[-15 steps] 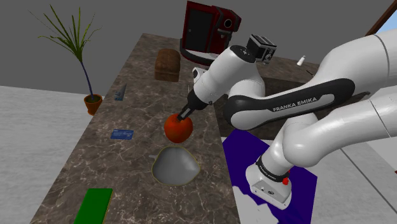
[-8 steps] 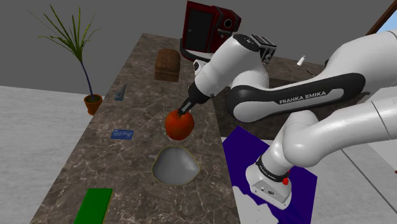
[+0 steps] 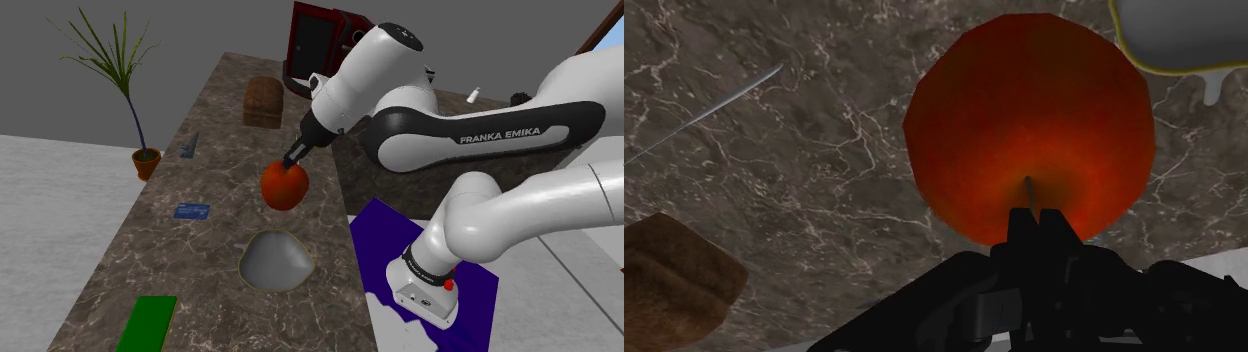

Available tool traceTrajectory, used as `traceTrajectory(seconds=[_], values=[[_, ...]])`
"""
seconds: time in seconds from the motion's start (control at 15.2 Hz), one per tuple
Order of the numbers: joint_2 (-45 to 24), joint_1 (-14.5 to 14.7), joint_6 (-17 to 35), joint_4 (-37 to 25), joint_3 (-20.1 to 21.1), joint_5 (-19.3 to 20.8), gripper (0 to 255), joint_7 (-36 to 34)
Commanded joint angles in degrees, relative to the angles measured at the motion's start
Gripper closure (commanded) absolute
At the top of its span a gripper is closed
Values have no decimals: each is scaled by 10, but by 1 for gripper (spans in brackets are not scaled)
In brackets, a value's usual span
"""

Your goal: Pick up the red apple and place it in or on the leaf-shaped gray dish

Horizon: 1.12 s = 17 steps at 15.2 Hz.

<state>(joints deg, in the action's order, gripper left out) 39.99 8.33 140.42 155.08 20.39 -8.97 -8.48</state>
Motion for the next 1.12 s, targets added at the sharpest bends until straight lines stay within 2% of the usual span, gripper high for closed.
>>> traceTrajectory(seconds=[0.0,0.53,1.06], values=[[4,-1,-17,-13,-2,2,255,0],[20,-3,-85,-65,-15,8,255,5],[61,27,-196,-141,55,-10,255,-87]])
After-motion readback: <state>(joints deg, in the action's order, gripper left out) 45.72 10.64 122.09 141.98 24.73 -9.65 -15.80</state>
